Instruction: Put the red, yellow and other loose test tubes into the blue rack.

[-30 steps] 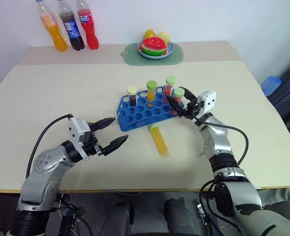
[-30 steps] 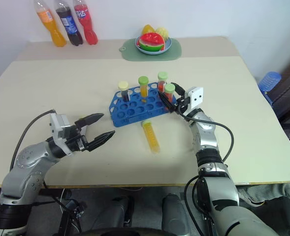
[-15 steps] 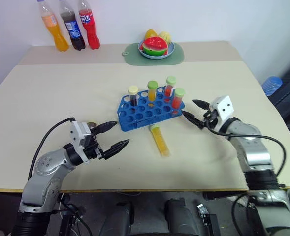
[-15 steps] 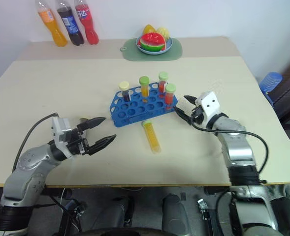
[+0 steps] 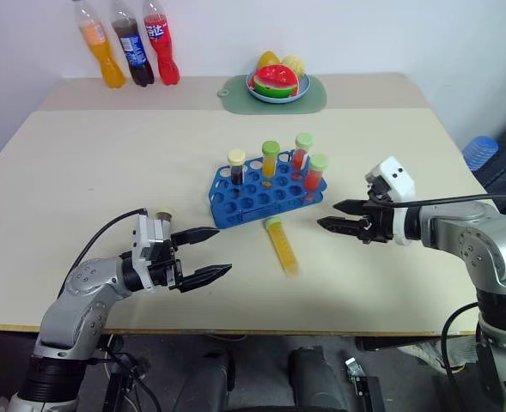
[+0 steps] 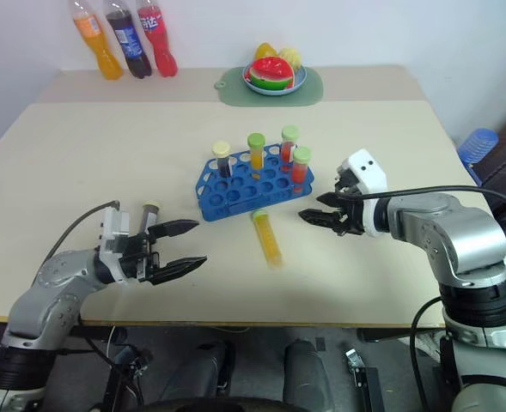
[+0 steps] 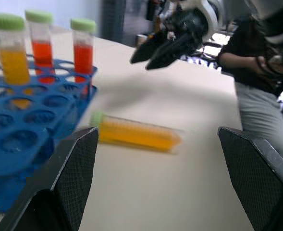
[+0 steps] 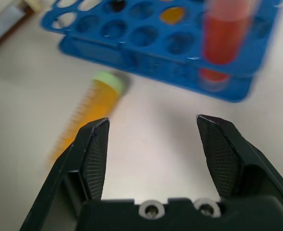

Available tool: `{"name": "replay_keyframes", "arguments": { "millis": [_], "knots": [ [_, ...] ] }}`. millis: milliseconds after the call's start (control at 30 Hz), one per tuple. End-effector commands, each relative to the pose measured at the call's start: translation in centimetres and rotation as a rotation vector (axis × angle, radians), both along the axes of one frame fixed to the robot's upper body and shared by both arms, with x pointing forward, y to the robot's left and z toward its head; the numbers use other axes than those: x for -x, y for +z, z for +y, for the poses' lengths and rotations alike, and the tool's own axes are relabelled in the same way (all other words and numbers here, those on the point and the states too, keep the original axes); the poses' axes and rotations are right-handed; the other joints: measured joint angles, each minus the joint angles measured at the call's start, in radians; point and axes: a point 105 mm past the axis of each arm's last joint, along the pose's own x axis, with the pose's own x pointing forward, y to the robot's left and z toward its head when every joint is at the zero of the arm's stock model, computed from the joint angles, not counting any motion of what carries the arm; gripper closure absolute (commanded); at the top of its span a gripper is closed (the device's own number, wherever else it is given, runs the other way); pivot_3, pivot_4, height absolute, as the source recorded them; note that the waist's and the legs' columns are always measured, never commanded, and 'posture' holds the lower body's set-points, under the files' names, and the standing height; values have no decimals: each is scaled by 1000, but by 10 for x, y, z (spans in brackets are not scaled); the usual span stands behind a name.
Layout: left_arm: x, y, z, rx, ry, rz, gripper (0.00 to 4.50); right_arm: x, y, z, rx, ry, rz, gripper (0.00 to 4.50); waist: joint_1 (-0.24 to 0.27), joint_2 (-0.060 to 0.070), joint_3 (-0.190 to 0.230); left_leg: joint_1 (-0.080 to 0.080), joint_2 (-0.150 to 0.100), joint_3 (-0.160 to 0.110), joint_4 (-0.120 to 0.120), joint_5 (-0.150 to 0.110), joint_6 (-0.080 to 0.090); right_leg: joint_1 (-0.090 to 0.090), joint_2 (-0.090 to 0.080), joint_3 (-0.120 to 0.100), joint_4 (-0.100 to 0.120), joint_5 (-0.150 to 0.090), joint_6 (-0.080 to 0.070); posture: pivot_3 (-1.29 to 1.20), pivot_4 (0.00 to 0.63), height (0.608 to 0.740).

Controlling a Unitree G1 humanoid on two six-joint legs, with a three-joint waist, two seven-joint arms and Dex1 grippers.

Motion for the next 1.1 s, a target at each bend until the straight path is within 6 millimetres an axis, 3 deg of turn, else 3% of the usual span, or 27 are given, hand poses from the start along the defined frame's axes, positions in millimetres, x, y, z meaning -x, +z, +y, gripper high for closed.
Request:
{"name": "replay_keyframes", "arguments": {
  "millis": [33,333,800,1100],
  "knots": [
    [2,-2,-7,3,-42,-6,377,4,0,11,10,23,39,1325,3,0,0,0,0,0,0,0,0,0,0,0,0,0,0,0,150,740],
    [5,-13,-12,-14,-60,20,377,-5,-26,29,-25,-23,141,1325,-1,0,0,-3,-1,0,1,0,0,-3,0,0,0,0,0,0,150,740],
    [10,-20,-9,-21,-43,31,377,-6,-40,69,-94,2,215,1325,0,0,0,-3,-1,0,1,0,0,-3,0,0,1,0,0,0,150,740],
    [8,-21,-11,-20,-38,24,377,-6,-64,81,91,16,110,1325,-7,-1,-1,-2,-1,0,1,0,0,-3,0,0,1,0,0,0,150,740]
  ]
}}
